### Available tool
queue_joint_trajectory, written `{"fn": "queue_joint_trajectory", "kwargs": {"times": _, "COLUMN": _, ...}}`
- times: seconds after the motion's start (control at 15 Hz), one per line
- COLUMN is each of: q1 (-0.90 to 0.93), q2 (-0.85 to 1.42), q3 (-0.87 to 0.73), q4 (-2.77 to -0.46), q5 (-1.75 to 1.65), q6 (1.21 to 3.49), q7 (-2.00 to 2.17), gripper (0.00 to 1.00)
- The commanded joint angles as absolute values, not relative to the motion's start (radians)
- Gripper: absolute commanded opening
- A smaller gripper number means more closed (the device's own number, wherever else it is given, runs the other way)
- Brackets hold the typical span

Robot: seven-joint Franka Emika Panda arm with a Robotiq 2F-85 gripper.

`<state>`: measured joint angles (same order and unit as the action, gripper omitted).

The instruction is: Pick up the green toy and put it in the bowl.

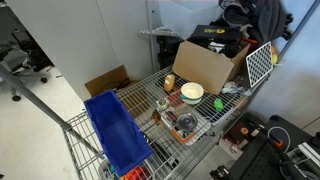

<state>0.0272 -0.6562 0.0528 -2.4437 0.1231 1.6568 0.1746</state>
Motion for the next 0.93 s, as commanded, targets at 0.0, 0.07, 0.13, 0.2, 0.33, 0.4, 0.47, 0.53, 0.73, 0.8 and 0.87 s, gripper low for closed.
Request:
{"fn": "queue_joint_trajectory", "kwargs": {"times": 0.0, "q1": 0.019, "q2": -0.656, "q3": 0.059, "q4": -2.441, "q5": 0.126, "q6": 1.654, "q7": 0.170, "gripper": 1.00}}
{"fn": "queue_joint_trajectory", "kwargs": {"times": 0.07, "q1": 0.019, "q2": -0.656, "q3": 0.059, "q4": -2.440, "q5": 0.126, "q6": 1.655, "q7": 0.170, "gripper": 1.00}}
{"fn": "queue_joint_trajectory", "kwargs": {"times": 0.13, "q1": 0.019, "q2": -0.657, "q3": 0.059, "q4": -2.440, "q5": 0.126, "q6": 1.655, "q7": 0.170, "gripper": 1.00}}
{"fn": "queue_joint_trajectory", "kwargs": {"times": 0.2, "q1": 0.019, "q2": -0.657, "q3": 0.059, "q4": -2.440, "q5": 0.126, "q6": 1.655, "q7": 0.170, "gripper": 1.00}}
{"fn": "queue_joint_trajectory", "kwargs": {"times": 0.33, "q1": 0.019, "q2": -0.657, "q3": 0.059, "q4": -2.440, "q5": 0.126, "q6": 1.655, "q7": 0.170, "gripper": 1.00}}
{"fn": "queue_joint_trajectory", "kwargs": {"times": 0.4, "q1": 0.019, "q2": -0.657, "q3": 0.059, "q4": -2.440, "q5": 0.126, "q6": 1.655, "q7": 0.170, "gripper": 1.00}}
{"fn": "queue_joint_trajectory", "kwargs": {"times": 0.47, "q1": 0.019, "q2": -0.657, "q3": 0.059, "q4": -2.440, "q5": 0.126, "q6": 1.655, "q7": 0.170, "gripper": 1.00}}
{"fn": "queue_joint_trajectory", "kwargs": {"times": 0.53, "q1": 0.019, "q2": -0.657, "q3": 0.059, "q4": -2.440, "q5": 0.126, "q6": 1.655, "q7": 0.170, "gripper": 1.00}}
{"fn": "queue_joint_trajectory", "kwargs": {"times": 0.73, "q1": 0.014, "q2": -0.640, "q3": 0.057, "q4": -2.443, "q5": 0.134, "q6": 1.673, "q7": 0.179, "gripper": 1.00}}
{"fn": "queue_joint_trajectory", "kwargs": {"times": 0.8, "q1": 0.004, "q2": -0.612, "q3": 0.059, "q4": -2.445, "q5": 0.127, "q6": 1.696, "q7": 0.191, "gripper": 1.00}}
{"fn": "queue_joint_trajectory", "kwargs": {"times": 0.87, "q1": -0.004, "q2": -0.587, "q3": 0.058, "q4": -2.447, "q5": 0.127, "q6": 1.723, "q7": 0.202, "gripper": 1.00}}
